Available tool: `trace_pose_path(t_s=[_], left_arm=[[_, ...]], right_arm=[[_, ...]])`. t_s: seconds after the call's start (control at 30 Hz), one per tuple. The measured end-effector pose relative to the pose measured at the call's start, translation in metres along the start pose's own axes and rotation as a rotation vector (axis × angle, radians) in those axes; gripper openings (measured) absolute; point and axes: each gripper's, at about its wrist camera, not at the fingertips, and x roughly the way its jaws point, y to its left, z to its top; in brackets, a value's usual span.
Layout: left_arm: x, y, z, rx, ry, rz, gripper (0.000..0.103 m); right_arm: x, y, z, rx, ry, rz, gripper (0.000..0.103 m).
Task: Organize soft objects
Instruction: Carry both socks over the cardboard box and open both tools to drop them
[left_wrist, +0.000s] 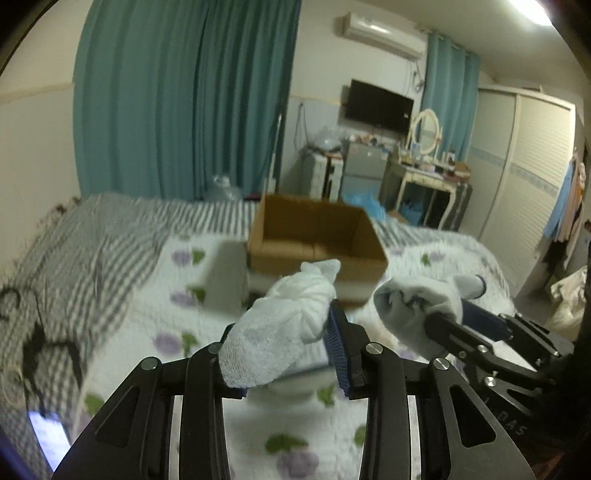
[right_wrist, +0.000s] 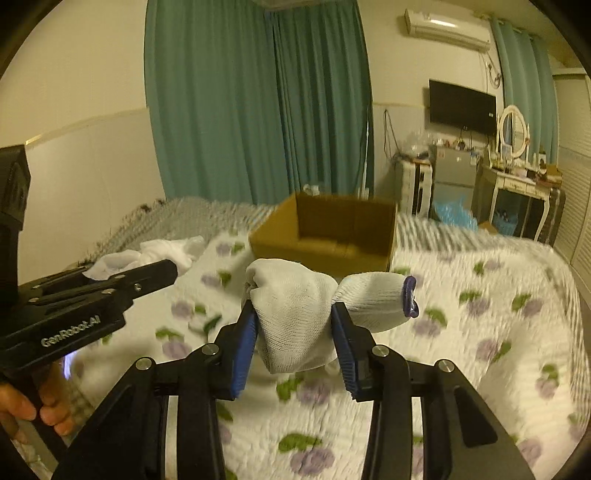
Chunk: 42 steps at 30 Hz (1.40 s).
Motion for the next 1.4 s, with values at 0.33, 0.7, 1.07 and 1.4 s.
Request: trace_pose_path(t_s=[0.33,0.7,1.07,1.4], left_arm=[[0.042,-0.010,0.066,0.076,-0.044,0.012,0.034],[0.159,-0.010,0.094,0.098,0.040,-0.004,0.034],[0.261,-0.011,0.073,0.128,0.151,0.032,0.035],[0.253,-0.006,0.078,0.089,0.153,0.049,0.069]], right_arm=[[0.030,-0.026,0.083,-0.013,-0.067,-0.009,0.040],[0.129,-0.070,0.136,-0.023,-0.019,-0.034,0.040],[0.252,-0.106,0.126,-0.014,0.103,-0.027,0.040],[0.254,-0.101,0.139,-0.007,0.060,-0.048,0.066]])
